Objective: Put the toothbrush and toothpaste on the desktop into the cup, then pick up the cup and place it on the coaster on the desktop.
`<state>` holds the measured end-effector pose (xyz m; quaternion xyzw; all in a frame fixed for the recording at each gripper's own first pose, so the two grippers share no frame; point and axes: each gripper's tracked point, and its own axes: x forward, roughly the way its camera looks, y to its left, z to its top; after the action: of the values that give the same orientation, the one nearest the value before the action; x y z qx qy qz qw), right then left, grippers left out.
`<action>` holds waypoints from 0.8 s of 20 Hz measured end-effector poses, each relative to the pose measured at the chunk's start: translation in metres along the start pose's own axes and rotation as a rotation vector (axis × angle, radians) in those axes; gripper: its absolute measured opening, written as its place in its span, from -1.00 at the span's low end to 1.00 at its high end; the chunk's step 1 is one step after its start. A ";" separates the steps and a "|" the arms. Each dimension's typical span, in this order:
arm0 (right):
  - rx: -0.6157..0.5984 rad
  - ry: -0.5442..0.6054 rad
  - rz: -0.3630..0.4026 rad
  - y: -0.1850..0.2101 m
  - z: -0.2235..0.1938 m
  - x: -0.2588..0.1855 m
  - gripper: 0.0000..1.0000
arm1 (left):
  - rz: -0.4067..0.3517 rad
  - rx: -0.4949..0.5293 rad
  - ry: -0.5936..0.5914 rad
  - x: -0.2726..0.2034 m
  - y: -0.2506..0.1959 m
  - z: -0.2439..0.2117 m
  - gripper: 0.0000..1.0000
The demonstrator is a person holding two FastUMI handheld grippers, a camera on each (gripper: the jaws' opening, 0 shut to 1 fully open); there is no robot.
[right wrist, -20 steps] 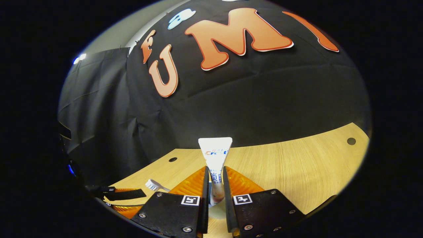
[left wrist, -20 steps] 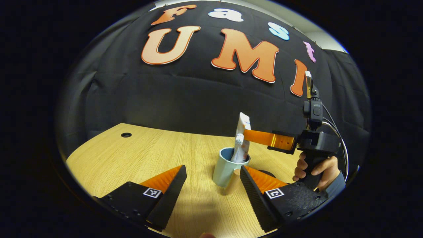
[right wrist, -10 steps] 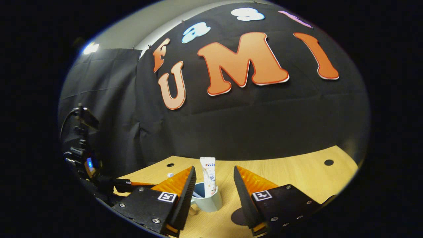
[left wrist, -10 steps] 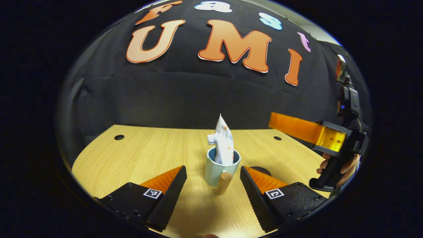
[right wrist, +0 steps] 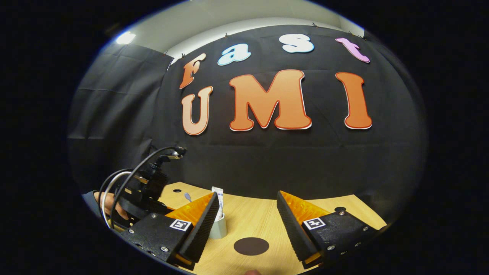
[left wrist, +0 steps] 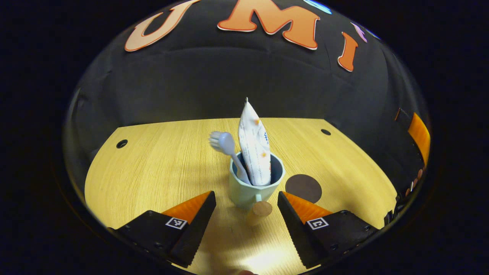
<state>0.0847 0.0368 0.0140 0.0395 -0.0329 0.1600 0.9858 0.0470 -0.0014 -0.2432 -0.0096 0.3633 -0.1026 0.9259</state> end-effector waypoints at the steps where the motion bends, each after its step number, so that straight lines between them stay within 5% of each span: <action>1: 0.000 -0.004 -0.006 -0.004 0.002 -0.005 0.82 | -0.007 0.014 0.025 0.005 -0.004 0.000 0.94; 11: -0.014 0.000 -0.064 -0.026 -0.009 -0.055 0.84 | 0.044 0.098 0.293 0.038 -0.017 -0.023 0.92; 14: -0.010 -0.018 -0.051 -0.026 -0.004 -0.066 0.87 | 0.093 0.101 0.329 0.038 -0.009 -0.029 0.18; 16: -0.001 -0.021 -0.043 -0.025 -0.004 -0.071 0.87 | 0.099 0.074 0.345 0.036 -0.011 -0.033 -0.05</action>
<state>0.0261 -0.0085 0.0033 0.0415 -0.0427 0.1384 0.9886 0.0483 -0.0173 -0.2906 0.0601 0.5127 -0.0703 0.8535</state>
